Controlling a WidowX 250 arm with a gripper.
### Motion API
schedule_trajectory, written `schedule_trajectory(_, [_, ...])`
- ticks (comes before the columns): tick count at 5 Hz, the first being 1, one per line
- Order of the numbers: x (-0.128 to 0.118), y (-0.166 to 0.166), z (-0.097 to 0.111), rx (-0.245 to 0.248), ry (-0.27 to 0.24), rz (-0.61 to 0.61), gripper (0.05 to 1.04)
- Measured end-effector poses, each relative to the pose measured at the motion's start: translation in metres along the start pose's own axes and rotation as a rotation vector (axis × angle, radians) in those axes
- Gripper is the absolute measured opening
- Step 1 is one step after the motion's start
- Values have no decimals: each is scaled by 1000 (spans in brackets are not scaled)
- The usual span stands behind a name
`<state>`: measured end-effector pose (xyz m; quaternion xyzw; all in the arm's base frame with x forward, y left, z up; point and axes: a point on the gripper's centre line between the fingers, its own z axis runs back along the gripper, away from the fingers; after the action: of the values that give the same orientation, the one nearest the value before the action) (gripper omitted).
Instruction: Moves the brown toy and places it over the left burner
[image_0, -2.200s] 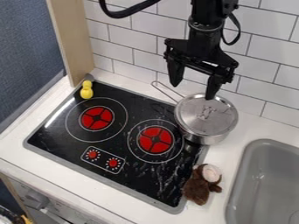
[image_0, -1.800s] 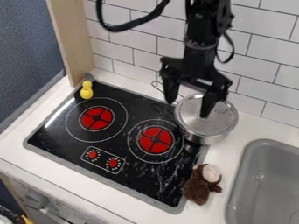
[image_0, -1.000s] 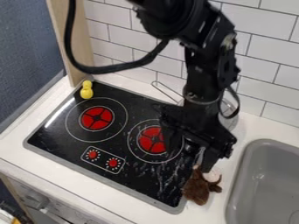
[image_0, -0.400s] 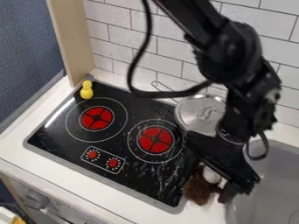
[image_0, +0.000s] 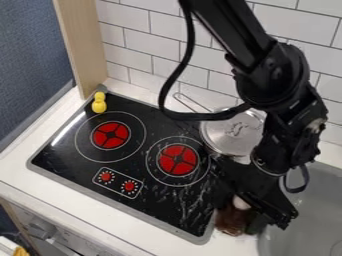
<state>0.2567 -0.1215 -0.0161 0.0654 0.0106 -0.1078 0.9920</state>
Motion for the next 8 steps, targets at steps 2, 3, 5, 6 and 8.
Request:
schedule_trajectory(2, [-6,6,-1,0,0,1,376])
schedule_trajectory(3, [-9,13,11,-28,-21,14,370])
schedule_trajectory(5, [-7,48,38,-57,-79,13,370])
schedule_trajectory(6, [-5,100,42,-100,-88,95,370])
schedule_trajectory(8, [-7,189,25,-58,-48,130,370])
